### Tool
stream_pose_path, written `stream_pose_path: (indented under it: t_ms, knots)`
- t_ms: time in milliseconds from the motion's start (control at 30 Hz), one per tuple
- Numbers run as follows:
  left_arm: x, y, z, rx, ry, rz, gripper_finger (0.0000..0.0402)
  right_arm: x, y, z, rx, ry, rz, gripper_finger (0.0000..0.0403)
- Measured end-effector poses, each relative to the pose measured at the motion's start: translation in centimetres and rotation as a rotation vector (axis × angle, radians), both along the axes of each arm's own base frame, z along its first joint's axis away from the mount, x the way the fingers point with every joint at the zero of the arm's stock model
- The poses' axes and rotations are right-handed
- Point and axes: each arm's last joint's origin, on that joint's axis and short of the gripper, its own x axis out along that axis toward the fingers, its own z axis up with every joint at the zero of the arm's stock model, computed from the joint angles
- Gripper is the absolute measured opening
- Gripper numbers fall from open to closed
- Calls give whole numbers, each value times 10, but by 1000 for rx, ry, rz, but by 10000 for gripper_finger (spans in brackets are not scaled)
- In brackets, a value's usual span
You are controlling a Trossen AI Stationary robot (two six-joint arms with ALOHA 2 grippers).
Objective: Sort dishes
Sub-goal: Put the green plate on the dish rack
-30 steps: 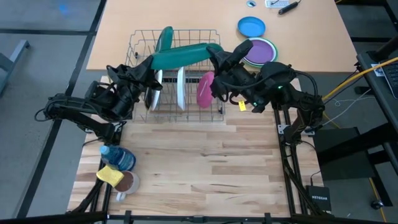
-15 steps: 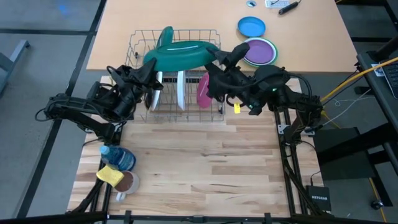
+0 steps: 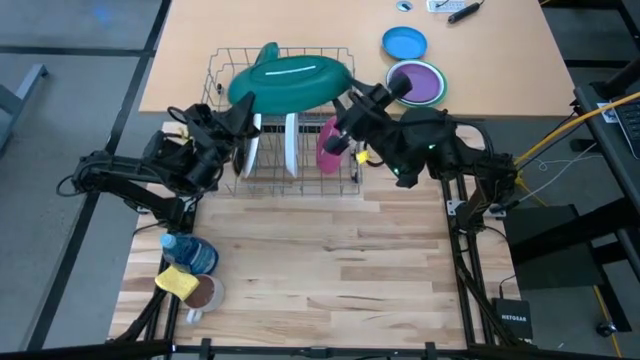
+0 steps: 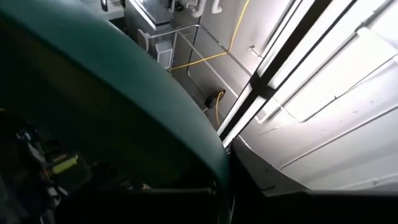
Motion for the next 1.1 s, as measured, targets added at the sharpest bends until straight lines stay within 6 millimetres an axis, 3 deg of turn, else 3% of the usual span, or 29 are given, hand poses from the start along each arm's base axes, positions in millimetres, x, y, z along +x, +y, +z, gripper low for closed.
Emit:
stream_pose_path:
  t_ms: [300, 467, 567, 700, 867, 1100]
  knots:
    - [3, 18, -5, 32, 112, 170, 10, -8, 1, -10, 343, -262, 114, 184]
    - [-2, 25, -1, 97, 109, 200, 3, -3, 1, -24, 414, -233, 122, 184]
    - [0, 30, -2, 132, 140, 227, 5, -20, -11, -13, 414, -250, 103, 184]
    - [0, 31, 0, 237, 160, 223, 2, -55, -47, 8, 427, -322, 111, 184]
    - [2, 35, 0, 412, 232, 214, 3, -95, -104, 23, 569, -463, 263, 184]
    - [9, 39, -6, 643, 323, 100, 4, -123, -195, 2, 948, -397, 575, 184]
